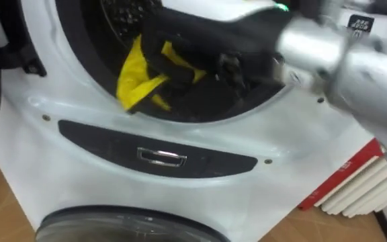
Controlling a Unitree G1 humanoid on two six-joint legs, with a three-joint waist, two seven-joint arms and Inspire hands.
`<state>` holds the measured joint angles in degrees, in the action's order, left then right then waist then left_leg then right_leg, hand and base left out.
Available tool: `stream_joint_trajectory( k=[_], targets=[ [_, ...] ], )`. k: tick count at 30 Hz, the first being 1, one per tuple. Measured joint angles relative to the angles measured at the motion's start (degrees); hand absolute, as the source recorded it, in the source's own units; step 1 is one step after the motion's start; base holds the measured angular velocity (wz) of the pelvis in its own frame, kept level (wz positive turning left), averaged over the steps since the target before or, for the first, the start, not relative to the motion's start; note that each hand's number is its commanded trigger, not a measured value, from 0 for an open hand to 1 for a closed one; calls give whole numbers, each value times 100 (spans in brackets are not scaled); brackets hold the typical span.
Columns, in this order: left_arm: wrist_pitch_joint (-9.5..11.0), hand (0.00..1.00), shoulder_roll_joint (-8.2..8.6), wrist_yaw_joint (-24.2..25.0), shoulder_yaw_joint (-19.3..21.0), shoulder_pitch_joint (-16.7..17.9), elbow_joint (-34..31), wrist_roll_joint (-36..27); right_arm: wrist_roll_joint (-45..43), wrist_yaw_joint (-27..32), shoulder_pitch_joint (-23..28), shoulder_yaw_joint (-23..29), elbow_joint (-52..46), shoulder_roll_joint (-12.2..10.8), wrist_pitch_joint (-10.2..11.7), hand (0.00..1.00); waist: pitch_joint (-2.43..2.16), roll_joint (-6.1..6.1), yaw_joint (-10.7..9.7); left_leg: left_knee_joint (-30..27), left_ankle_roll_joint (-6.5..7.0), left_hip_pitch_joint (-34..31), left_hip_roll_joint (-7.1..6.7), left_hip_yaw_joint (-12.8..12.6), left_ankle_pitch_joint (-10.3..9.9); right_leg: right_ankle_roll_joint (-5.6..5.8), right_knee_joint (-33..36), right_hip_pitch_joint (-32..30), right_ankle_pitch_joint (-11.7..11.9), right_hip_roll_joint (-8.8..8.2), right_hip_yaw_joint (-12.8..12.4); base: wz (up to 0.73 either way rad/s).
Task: Pick clothes from washing machine
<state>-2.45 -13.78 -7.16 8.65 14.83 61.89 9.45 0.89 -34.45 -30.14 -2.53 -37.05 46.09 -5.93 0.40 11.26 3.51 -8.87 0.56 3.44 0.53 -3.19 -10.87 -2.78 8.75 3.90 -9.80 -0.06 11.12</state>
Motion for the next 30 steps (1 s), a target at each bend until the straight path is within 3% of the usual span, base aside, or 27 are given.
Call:
stream_joint_trajectory(
  k=[5,11,12,16,23,30],
  targets=[
    [152,0,126,-140,137,91,128,12,135,651,1484,937,-281,-469,221,100,-19,-184,-169,25,0,97,9,-214,0,4,11,25,2,2,-144,-18],
    [162,0,144,-159,263,140,217,12,97,1194,1874,1435,-196,-535,453,100,-26,-292,-494,29,2,128,38,-326,-4,-3,38,0,6,37,-292,-12],
    [163,0,128,-181,262,129,218,11,94,1293,2122,1566,-187,-576,508,100,-30,-294,-516,28,2,126,40,-329,-4,-4,41,14,6,39,-290,0],
    [156,0,126,-173,254,143,228,14,86,1391,2826,1758,-111,-656,506,100,-56,-269,-573,19,14,194,57,-468,-13,-8,82,25,13,50,-373,-9],
    [167,0,102,-72,254,223,214,16,48,1708,3229,2314,47,-772,590,100,-45,-284,-810,25,49,312,88,-662,-101,20,90,-2,34,113,-642,-19],
    [204,0,52,-59,232,204,230,13,-213,2337,3692,2649,301,-898,608,100,-34,-304,-1030,14,49,311,154,-1071,-179,26,138,-111,94,179,-952,-27]
  ],
)
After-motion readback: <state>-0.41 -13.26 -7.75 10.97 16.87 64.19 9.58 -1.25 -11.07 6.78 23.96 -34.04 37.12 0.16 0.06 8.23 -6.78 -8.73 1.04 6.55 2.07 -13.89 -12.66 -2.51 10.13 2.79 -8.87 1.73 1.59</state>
